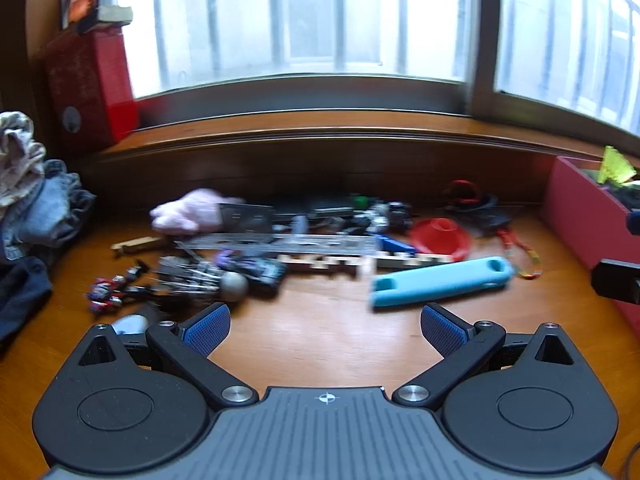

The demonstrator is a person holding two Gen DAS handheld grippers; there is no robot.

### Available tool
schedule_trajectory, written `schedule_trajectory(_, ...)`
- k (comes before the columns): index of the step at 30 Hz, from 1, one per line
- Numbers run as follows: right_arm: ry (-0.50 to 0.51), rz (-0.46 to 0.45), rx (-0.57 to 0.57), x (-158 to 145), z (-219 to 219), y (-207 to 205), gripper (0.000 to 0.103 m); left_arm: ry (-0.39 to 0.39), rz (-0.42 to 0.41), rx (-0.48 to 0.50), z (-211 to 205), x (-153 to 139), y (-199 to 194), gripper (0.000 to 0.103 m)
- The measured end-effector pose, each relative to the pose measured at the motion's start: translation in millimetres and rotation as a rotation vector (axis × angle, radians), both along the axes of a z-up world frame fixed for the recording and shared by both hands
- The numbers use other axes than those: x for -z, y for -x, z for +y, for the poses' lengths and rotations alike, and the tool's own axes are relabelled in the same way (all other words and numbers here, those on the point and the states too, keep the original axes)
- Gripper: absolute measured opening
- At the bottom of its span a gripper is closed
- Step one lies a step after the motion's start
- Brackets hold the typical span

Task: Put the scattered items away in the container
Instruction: 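Grasp the feathered shuttlecock with the left gripper while the right gripper reaches the red cone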

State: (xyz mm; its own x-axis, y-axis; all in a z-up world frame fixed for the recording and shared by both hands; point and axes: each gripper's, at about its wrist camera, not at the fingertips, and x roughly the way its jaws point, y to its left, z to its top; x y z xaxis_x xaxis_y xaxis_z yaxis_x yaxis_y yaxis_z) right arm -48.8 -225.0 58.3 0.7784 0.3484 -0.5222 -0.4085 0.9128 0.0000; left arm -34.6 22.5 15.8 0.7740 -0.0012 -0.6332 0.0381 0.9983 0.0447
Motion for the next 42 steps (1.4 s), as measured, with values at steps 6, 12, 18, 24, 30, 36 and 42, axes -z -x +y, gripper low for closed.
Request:
schedule_trajectory(6,-0.002,0.054,0.035,19.9,19.7,-13.8,0.094,-0.044,-0.006,-0.065,36.2,9.6,-24.6,0.103)
schedule_trajectory(12,0.019,0.109,0.077,34.0,28.0,-25.4,0.094,-0.126,0.004,-0.087,62.1,25.3,-53.1,0.103)
schedule_trajectory(18,0.043,0.144,0.108,40.0,33.1,-42.7,0.094,-0.124,0.025,-0.024,74.2,37.2,-70.9,0.103)
schedule_trajectory(24,0.048,0.15,0.106,43.3,43.9,-69.5,0.094,-0.067,0.054,-0.002,81.8,46.8,-84.8,0.103)
schedule_trajectory(30,-0.006,0.173,0.108,50.6,49.3,-108.4,0.09,-0.059,0.066,0.014,79.9,54.4,-88.2,0.1)
schedule_trajectory(36,0.001,0.201,0.1,69.0,57.1,-146.3,0.08,-0.035,0.066,0.029,80.2,54.1,-86.4,0.089)
schedule_trajectory(42,0.012,0.22,0.097,87.0,63.0,-171.0,0.066,0.01,0.07,0.023,82.4,53.4,-87.1,0.079)
